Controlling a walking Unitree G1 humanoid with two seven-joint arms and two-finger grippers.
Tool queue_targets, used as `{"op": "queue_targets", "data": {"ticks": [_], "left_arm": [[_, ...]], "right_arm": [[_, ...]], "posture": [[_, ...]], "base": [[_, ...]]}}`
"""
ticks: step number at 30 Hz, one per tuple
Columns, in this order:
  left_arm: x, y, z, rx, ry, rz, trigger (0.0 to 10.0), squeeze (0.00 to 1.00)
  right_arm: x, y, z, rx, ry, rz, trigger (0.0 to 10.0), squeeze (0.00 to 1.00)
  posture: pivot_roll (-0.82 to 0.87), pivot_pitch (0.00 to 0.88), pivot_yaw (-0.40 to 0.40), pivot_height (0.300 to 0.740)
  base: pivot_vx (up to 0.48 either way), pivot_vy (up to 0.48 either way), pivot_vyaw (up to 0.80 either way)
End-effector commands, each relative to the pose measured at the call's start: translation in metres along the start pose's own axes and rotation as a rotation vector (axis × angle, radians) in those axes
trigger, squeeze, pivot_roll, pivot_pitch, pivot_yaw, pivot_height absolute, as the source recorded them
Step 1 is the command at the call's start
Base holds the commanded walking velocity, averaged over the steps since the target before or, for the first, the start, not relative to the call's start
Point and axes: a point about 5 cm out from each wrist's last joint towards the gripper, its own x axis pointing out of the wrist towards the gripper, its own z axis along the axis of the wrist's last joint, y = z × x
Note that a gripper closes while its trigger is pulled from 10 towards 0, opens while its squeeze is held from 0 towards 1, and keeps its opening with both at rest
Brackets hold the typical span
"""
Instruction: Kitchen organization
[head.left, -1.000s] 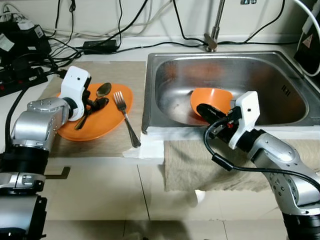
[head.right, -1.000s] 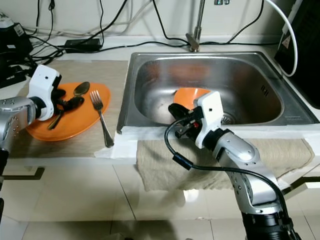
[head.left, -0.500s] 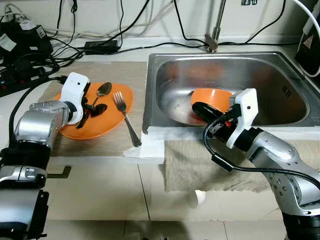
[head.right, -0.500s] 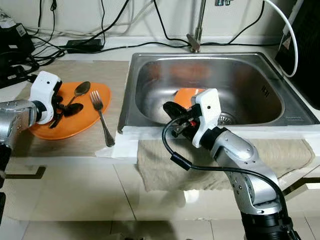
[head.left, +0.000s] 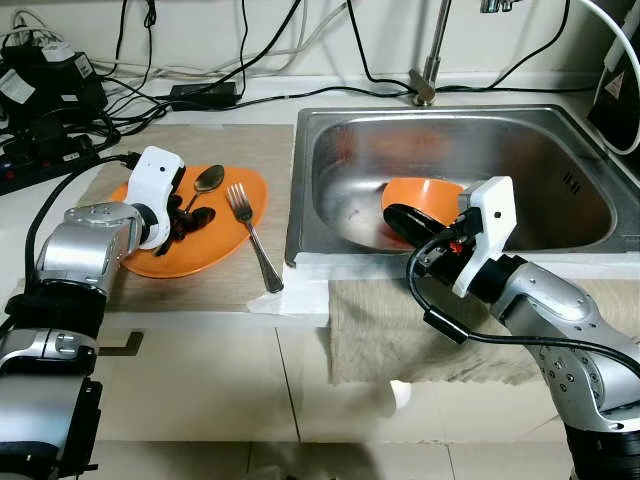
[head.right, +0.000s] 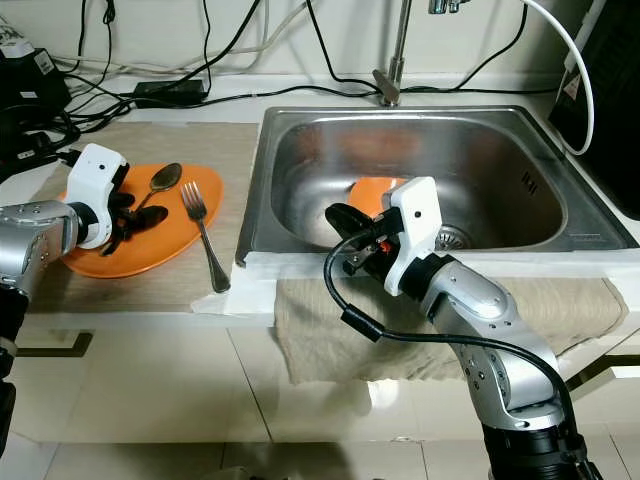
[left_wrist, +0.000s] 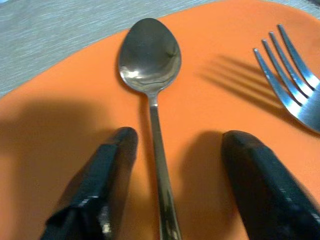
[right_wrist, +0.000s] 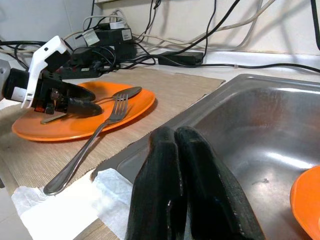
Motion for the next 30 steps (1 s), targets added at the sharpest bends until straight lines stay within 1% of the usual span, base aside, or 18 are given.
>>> {"op": "queue_targets", "data": {"ticks": [1,7,8,14,22,26,27,29,30], "left_arm": [[0.003,-0.002,-0.02,-0.005,0.093,-0.016,0.0,0.0],[0.005,-0.007,-0.022,-0.012,0.103,-0.069,0.0,0.0],[0.005,-0.008,-0.023,-0.026,0.101,-0.075,0.0,0.0],[0.007,-0.008,-0.024,-0.058,0.094,-0.083,0.0,0.0],[0.009,-0.013,-0.021,-0.052,0.066,-0.094,0.0,0.0],[0.007,-0.012,-0.006,-0.076,-0.005,-0.089,0.0,0.0],[0.005,-0.011,0.001,-0.081,-0.033,-0.08,0.0,0.0],[0.004,-0.011,0.003,-0.083,-0.042,-0.077,0.0,0.0],[0.002,-0.01,0.011,-0.089,-0.074,-0.076,0.0,0.0]], "right_arm": [[0.0,0.001,0.005,-0.007,-0.008,0.008,10.0,0.0],[0.001,0.002,0.004,-0.004,-0.003,0.015,10.0,0.0],[0.001,0.002,0.004,-0.004,-0.002,0.015,10.0,0.0],[0.001,0.003,0.003,-0.001,0.0,0.013,10.0,0.0],[0.0,0.004,0.001,0.006,0.003,0.011,10.0,0.0],[-0.002,0.003,0.0,0.008,0.007,0.004,10.0,0.0],[-0.002,0.003,0.0,0.009,0.008,0.003,10.0,0.0],[-0.002,0.003,0.0,0.009,0.009,0.003,10.0,0.0],[-0.002,0.003,-0.001,0.011,0.01,0.002,10.0,0.0]], "posture": [[0.01,0.0,0.048,0.74],[0.0,0.0,0.048,0.74],[0.0,0.0,0.049,0.74],[0.0,0.0,0.051,0.74],[0.0,0.0,0.053,0.74],[0.0,0.0,0.053,0.74],[0.0,0.0,0.053,0.74],[0.0,0.0,0.052,0.74],[0.0,0.0,0.051,0.74]], "base": [[0.0,0.0,0.0],[0.0,0.0,0.0],[0.0,0.0,0.0],[0.0,0.0,0.0],[0.0,0.0,0.0],[0.0,0.0,0.0],[0.0,0.0,0.0],[0.0,0.0,0.0],[0.0,0.0,0.0]]}}
